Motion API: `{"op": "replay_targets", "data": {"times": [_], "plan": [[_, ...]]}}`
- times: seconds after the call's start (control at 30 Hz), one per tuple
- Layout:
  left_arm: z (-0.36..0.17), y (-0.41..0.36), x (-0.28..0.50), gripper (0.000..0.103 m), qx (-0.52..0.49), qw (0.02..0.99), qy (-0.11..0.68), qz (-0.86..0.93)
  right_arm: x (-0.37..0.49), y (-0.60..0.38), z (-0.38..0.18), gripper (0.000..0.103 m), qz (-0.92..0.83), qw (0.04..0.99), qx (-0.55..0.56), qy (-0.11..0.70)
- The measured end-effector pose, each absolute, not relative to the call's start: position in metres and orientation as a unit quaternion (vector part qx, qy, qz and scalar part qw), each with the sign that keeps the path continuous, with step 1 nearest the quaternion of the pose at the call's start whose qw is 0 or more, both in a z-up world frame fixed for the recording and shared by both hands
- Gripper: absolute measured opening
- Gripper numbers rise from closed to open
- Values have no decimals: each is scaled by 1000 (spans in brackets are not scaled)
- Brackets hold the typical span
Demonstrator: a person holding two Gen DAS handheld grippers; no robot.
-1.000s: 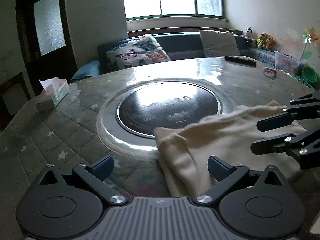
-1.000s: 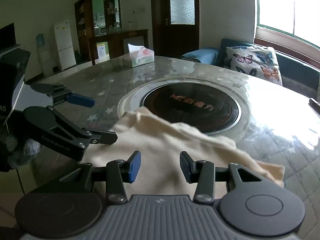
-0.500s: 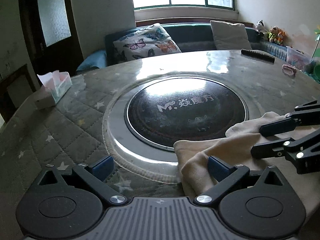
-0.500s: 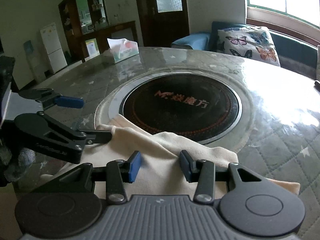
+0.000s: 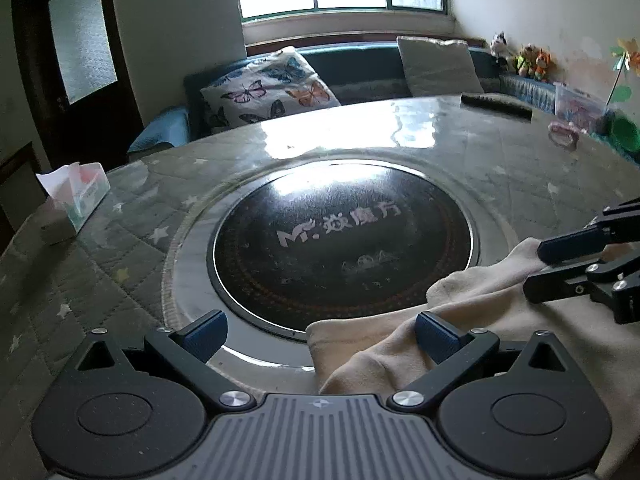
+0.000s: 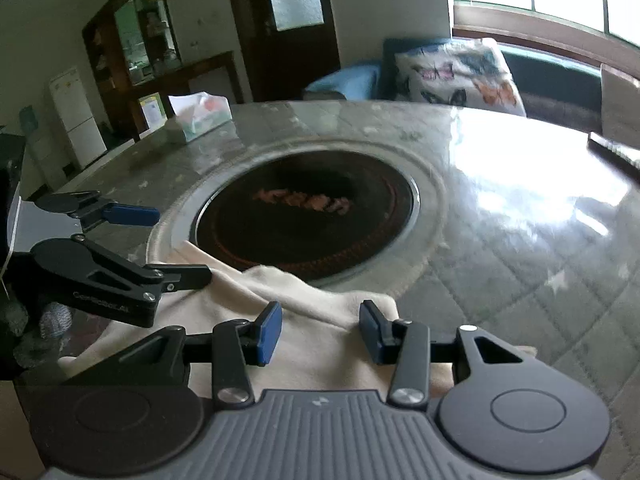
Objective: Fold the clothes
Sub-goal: 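Grasp the cream shirt bundle edge with the left gripper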
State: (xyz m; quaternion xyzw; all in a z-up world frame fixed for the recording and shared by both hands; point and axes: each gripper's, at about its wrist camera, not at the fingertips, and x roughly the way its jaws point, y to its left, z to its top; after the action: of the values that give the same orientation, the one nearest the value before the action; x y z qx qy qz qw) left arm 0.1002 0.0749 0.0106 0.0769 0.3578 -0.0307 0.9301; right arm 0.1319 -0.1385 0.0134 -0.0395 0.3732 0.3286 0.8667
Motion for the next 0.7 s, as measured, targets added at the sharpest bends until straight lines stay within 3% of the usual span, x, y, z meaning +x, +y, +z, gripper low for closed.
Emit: {"op": "replay_targets", "data": {"times": [0.7], "plan": [[31,120,76,103,9,936,353,13,90,-112,35,43,370,863,-91,332]]}}
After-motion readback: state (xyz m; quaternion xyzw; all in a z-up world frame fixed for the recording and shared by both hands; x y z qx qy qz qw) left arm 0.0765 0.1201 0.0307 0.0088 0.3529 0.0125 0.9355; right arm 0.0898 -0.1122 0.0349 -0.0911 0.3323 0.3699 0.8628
